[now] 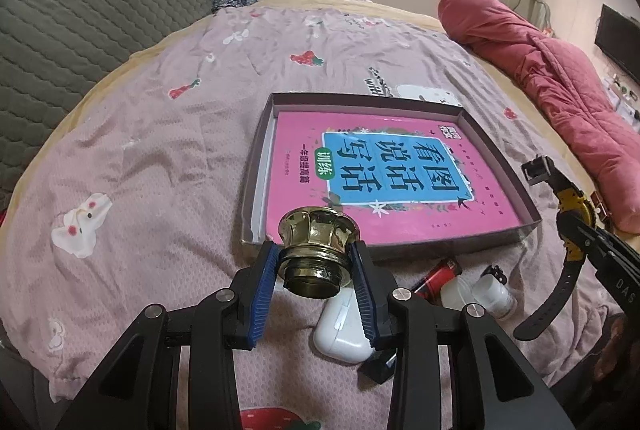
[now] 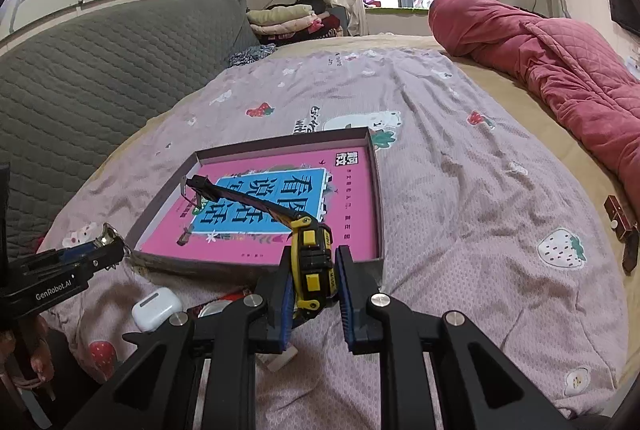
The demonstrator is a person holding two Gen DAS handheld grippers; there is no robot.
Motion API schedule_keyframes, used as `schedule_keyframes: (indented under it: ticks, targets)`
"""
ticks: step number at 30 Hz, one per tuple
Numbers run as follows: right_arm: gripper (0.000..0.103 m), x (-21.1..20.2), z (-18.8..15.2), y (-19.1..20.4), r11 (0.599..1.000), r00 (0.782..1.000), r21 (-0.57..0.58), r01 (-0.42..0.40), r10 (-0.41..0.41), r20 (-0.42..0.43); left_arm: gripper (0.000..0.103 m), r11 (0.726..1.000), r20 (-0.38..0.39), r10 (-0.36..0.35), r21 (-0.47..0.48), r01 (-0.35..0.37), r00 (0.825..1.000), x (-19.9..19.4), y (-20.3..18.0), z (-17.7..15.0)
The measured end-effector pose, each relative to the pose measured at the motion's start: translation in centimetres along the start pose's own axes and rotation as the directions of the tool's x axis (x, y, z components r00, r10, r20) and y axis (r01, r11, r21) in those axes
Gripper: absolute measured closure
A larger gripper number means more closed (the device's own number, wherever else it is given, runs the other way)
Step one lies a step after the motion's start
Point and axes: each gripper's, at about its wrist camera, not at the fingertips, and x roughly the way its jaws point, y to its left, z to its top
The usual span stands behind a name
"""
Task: Organize rigid objects
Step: 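Carry the brass knob and yellow tape measure over the grey box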
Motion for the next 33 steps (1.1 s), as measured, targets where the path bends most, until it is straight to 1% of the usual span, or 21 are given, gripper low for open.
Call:
schedule_keyframes:
  ticks: [6,12,19,24,33]
  targets:
    - [0.084,0.5,0.5,-0.4,1.0,1.0,0.018,0.004,-0.004,0.005,0.065,1.0,0.01,0.013,0.008,-0.013,1.0,0.5,-0.1,0.9]
    - [0.084,1.6,1.1,-0.4,1.0,1.0,0.012,0.009,-0.009,0.008,0.065,1.0,0.014,0.025,0.001,-0.025,1.0,1.4,0.0,2.0]
    - [0.084,2.9,1.7,-0.2,1.0,1.0,0.0,0.007,-0.007,0.012,0.065,0.999,0.004,0.035,-0.008,-0.035,0.999,2.8,0.2,2.8]
    - [0.084,3.9,2.2,-0.4,1.0,1.0,0.019,0.002,-0.003,0.016,0.065,0.999,-0.003,0.045,-0.014,-0.045,0.999,3.9,0.3,3.3]
    - [0.084,5.4,2.6,-0.8,0.999,1.0,0.039,0.002,-0.002,0.0,0.065,0.998,-0.013,0.054,-0.018,-0.054,0.998,5.6,0.3,4.0]
